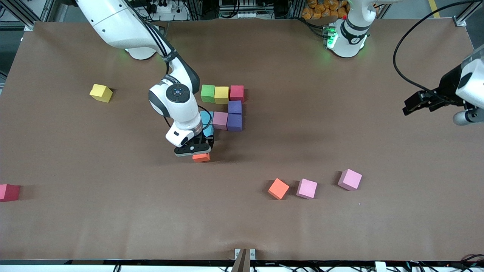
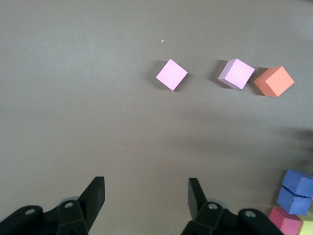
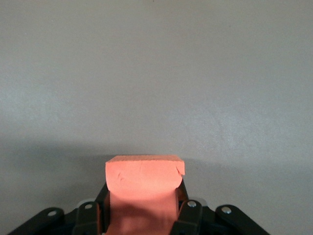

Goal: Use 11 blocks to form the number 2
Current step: 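Carry the orange cube below the cyan cubes with the right gripper, then lower the orange cube with the right gripper while the left gripper reaches the pink cube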

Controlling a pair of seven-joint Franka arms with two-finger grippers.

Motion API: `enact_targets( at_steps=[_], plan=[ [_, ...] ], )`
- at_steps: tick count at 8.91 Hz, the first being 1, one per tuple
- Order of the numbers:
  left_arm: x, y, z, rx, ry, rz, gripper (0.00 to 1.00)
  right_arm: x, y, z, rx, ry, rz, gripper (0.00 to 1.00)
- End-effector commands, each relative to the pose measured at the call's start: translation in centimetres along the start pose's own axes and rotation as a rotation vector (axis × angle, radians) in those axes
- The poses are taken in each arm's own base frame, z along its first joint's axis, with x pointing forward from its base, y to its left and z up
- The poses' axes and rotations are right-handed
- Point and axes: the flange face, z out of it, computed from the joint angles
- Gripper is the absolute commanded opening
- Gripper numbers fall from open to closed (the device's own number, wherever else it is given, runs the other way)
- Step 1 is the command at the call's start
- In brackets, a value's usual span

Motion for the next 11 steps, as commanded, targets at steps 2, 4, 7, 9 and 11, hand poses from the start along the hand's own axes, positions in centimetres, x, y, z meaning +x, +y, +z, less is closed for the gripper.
enact_targets(
  at_steps=[2, 4, 7, 9, 11],
  plan=[
    [4.8, -3.2, 6.0, -0.021, -0.05, -0.102, 0.77, -1.2, 0.3, 0.3, -0.022, -0.005, 0.01, 0.0],
    [9.8, -2.3, 14.1, -0.035, -0.006, -0.254, 0.77, -1.3, 0.2, 0.5, -0.021, -0.007, 0.019, 0.0],
    [14.1, 1.7, 27.9, -0.057, 0.054, -0.542, 0.77, -1.7, -0.3, 1.0, -0.015, -0.01, 0.015, 0.0],
    [15.0, 4.2, 33.4, -0.11, 0.106, -0.767, 0.77, -2.1, -0.9, 1.2, -0.014, -0.01, 0.025, 0.0],
    [14.9, 5.1, 35.1, -0.129, 0.093, -1.044, 0.77, -2.2, -0.9, 1.3, -0.016, -0.01, 0.023, 0.0]
  ],
)
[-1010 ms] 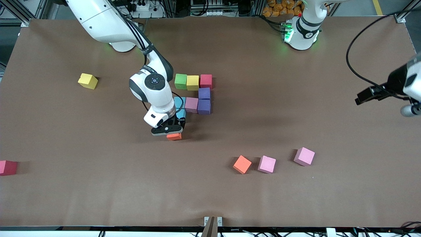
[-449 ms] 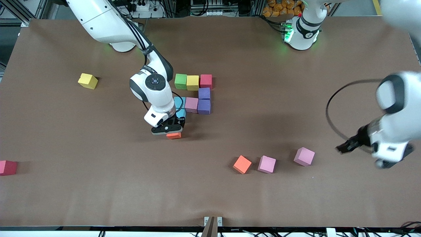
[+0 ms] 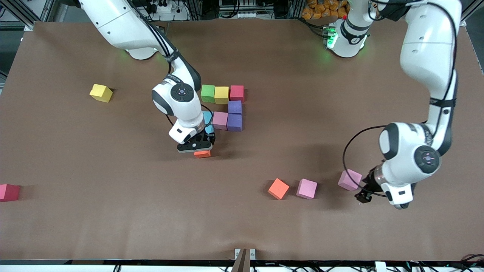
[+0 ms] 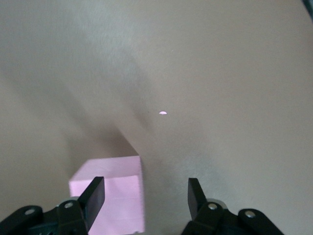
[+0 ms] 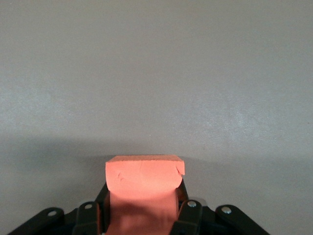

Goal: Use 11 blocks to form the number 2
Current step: 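Lower the orange cube with the right gripper while the left gripper reaches the pink cube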

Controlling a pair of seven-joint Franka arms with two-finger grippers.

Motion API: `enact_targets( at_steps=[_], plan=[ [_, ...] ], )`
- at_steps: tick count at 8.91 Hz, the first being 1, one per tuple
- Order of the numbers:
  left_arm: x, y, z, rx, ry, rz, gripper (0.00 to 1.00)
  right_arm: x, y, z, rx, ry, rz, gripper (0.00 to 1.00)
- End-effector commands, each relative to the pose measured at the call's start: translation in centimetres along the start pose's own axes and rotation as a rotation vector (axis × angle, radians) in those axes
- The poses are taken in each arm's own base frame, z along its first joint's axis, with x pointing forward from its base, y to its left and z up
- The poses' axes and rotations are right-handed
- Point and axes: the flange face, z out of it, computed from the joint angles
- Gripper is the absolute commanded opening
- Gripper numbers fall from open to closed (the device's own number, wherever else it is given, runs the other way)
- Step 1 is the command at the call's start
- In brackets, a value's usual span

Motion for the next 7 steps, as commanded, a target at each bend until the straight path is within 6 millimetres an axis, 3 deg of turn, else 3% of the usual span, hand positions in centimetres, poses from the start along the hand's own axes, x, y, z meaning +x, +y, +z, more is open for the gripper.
enact_targets(
  at_steps=[1, 4, 7],
  plan=[
    [0.0, 0.6, -0.6, -0.017, -0.009, -0.174, 0.77, -0.5, -0.4, 0.1, -0.005, 0.011, 0.006, 0.0],
    [-0.2, 0.3, -0.3, -0.001, -0.006, -0.209, 0.77, -1.3, -1.0, 0.4, -0.018, 0.016, 0.015, 0.0],
    [-0.8, -2.3, 0.4, 0.087, -0.032, -0.108, 0.77, -2.1, -1.2, 0.9, 0.004, 0.029, -0.004, 0.0]
  ],
)
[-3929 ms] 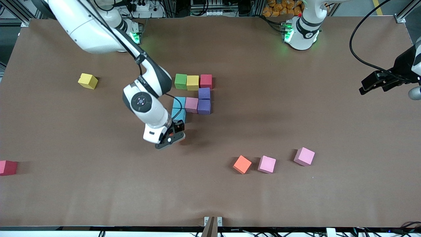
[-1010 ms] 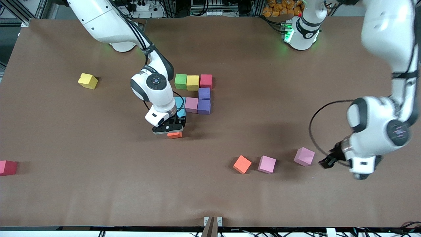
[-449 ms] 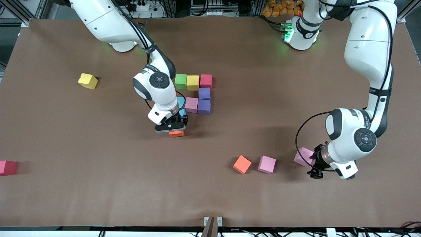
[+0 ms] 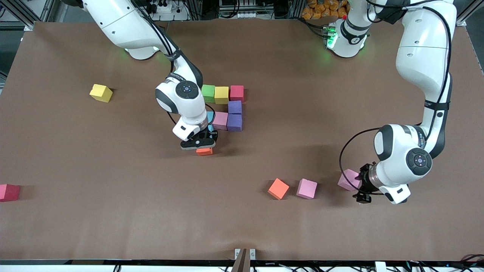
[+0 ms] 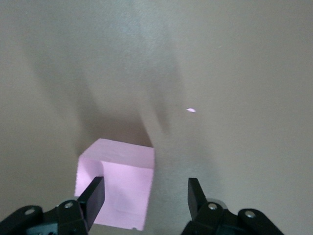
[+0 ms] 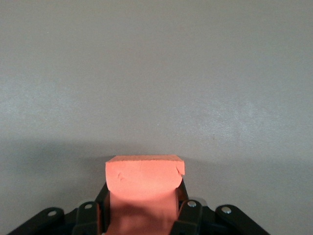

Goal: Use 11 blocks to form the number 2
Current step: 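Lower the orange cube with the right gripper while the left gripper reaches the pink cube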

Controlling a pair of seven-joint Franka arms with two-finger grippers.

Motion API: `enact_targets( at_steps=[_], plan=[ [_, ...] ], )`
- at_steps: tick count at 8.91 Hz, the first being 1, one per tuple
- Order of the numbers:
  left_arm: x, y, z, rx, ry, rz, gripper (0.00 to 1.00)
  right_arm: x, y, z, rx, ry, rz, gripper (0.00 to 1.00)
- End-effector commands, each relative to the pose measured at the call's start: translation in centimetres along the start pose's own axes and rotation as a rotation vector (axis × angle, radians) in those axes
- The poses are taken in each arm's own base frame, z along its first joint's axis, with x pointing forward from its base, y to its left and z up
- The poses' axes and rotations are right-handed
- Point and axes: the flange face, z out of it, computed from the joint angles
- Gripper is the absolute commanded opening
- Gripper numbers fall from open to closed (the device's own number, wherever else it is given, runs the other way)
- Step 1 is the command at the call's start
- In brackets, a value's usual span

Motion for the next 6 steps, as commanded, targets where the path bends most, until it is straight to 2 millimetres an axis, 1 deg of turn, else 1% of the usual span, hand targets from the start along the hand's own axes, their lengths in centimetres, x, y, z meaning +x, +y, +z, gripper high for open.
enact_targets(
  at_steps=[1, 5, 6],
  plan=[
    [0.0, -1.6, -0.5, 0.029, -0.01, 0.047, 0.77, -0.7, -0.1, 0.4, 0.003, 0.015, 0.003, 0.0],
    [-0.3, -1.7, 1.3, 0.032, 0.002, 0.065, 0.77, -0.9, -0.3, 0.7, -0.003, 0.019, 0.0, 0.0],
    [-0.2, -1.4, 0.6, 0.024, 0.012, 0.077, 0.77, -0.9, -0.2, 0.7, -0.004, 0.018, 0.0, 0.01]
  ],
)
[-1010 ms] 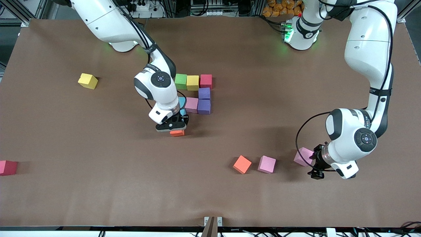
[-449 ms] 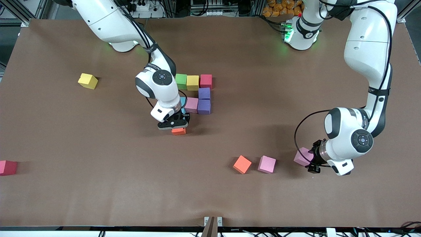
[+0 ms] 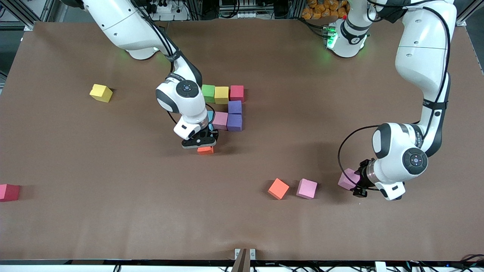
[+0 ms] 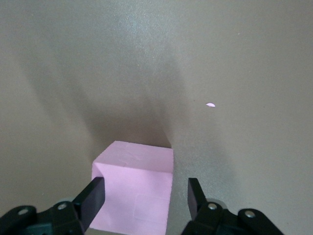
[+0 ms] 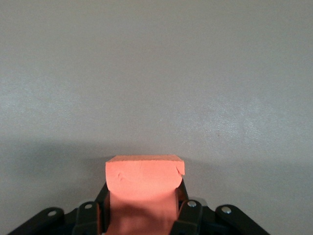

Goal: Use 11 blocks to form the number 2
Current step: 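Lower the orange cube with the right gripper while the left gripper reaches the pink cube, then close the left gripper on the pink cube and lift it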

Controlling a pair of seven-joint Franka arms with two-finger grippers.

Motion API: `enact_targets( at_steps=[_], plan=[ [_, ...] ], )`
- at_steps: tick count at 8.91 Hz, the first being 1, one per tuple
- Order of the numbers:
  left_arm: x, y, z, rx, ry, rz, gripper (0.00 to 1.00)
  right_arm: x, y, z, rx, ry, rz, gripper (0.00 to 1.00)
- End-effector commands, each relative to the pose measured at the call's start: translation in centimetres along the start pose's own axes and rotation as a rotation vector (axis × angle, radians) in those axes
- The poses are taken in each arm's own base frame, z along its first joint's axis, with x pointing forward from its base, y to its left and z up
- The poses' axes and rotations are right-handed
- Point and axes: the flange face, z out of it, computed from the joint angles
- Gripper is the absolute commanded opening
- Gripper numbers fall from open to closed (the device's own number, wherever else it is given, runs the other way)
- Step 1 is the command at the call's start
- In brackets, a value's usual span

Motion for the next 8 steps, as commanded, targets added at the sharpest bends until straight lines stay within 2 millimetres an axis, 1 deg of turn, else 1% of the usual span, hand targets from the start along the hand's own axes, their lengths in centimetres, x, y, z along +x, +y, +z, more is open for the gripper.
enact_targets(
  at_steps=[1, 2, 3, 4, 5, 7, 8],
  plan=[
    [0.1, -0.3, -1.4, -0.013, 0.022, 0.041, 0.77, -0.2, -0.2, 0.2, -0.006, 0.014, 0.005, 0.11],
    [0.3, -0.3, -2.1, -0.011, 0.022, 0.05, 0.77, -0.1, -0.2, 0.1, -0.005, 0.015, 0.005, 0.27],
    [0.3, -0.3, -2.5, -0.014, 0.024, 0.052, 0.77, -0.1, -0.2, 0.1, -0.005, 0.017, 0.006, 0.51],
    [0.2, -0.4, -2.7, -0.007, 0.022, 0.052, 0.77, 0.0, -0.1, 0.0, -0.004, 0.018, 0.009, 0.68],
    [0.1, -0.5, -2.4, 0.0, 0.019, 0.052, 0.77, 0.0, -0.1, 0.0, -0.004, 0.018, 0.009, 0.92],
    [0.0, -0.9, -1.1, 0.022, 0.012, 0.043, 0.77, 0.2, -0.2, -0.1, -0.003, 0.021, 0.01, 0.96],
    [-0.1, -1.3, -0.1, 0.04, 0.007, 0.042, 0.77, 0.2, -0.2, -0.1, -0.003, 0.021, 0.01, 0.96]
  ],
)
